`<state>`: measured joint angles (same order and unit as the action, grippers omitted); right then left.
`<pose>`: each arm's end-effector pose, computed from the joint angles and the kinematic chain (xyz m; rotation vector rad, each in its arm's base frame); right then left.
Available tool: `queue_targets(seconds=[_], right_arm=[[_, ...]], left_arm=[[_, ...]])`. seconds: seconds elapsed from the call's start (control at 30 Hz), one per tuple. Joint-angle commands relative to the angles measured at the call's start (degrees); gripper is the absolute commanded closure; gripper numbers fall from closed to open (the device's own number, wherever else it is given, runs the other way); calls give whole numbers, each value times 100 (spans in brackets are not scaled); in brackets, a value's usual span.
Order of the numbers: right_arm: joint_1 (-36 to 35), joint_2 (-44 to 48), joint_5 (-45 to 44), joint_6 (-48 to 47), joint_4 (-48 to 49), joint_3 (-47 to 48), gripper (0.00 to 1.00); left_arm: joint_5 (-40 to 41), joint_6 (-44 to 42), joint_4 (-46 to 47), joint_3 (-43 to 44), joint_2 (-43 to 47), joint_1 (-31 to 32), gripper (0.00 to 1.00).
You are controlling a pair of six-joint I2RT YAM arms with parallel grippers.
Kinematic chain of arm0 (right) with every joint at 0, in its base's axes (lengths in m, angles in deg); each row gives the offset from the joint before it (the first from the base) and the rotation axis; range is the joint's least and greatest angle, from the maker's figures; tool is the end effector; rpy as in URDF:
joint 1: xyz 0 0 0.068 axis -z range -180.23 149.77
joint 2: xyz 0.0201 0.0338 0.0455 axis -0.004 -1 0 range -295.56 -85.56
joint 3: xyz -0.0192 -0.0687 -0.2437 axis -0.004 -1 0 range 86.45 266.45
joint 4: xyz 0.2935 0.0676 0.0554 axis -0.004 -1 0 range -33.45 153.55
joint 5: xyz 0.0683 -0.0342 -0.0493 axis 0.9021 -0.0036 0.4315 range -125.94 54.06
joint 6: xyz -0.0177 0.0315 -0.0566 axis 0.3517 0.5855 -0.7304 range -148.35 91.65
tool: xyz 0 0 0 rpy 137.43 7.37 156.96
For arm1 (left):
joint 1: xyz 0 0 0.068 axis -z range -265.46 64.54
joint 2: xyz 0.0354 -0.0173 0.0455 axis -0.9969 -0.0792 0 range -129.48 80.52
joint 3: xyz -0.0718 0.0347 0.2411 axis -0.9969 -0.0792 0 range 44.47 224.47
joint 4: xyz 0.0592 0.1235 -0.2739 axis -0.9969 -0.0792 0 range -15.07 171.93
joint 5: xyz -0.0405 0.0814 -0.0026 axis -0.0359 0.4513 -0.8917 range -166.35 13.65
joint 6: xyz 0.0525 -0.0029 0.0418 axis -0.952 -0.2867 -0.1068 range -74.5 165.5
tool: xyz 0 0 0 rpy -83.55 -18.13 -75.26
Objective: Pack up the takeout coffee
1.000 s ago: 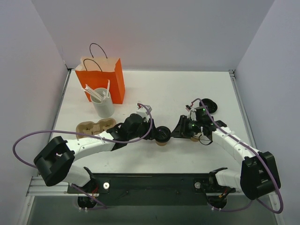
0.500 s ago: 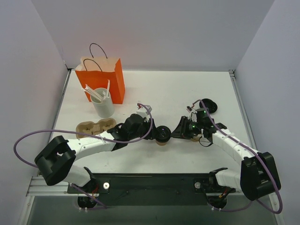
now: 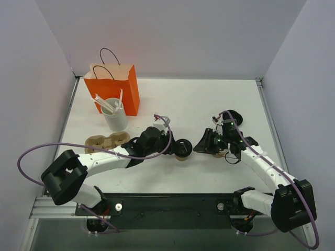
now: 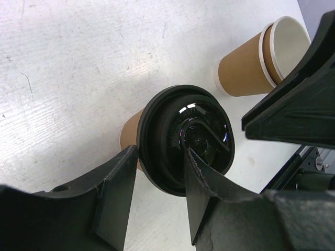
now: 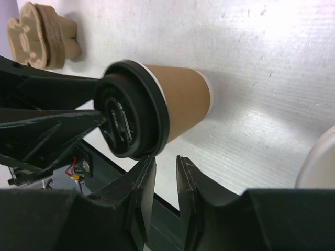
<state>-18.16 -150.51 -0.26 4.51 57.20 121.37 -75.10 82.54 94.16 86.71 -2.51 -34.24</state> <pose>0.2703 0.1202 0.1708 -0.0717 2.3178 1.1616 0.2283 -0.2823 0.1497 0.2576 2.1872 -0.8938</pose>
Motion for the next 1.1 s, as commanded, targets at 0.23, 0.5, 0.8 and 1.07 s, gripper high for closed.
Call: queue_targets(seconds=[0.23, 0.5, 0.8, 1.07], right_arm=[[176, -193, -237, -192, -95, 639, 78], [176, -510, -237, -131, 125, 630, 79], [211, -651, -342, -131, 336, 481, 80], [211, -484, -887, 106, 433, -265, 82]], left_arm=[[-117, -724, -740, 4, -583, 46, 50], [-126, -724, -678, 4, -689, 46, 50], [-126, -689, -617, -14, -733, 46, 50], [-126, -522, -590, -75, -978, 46, 50]])
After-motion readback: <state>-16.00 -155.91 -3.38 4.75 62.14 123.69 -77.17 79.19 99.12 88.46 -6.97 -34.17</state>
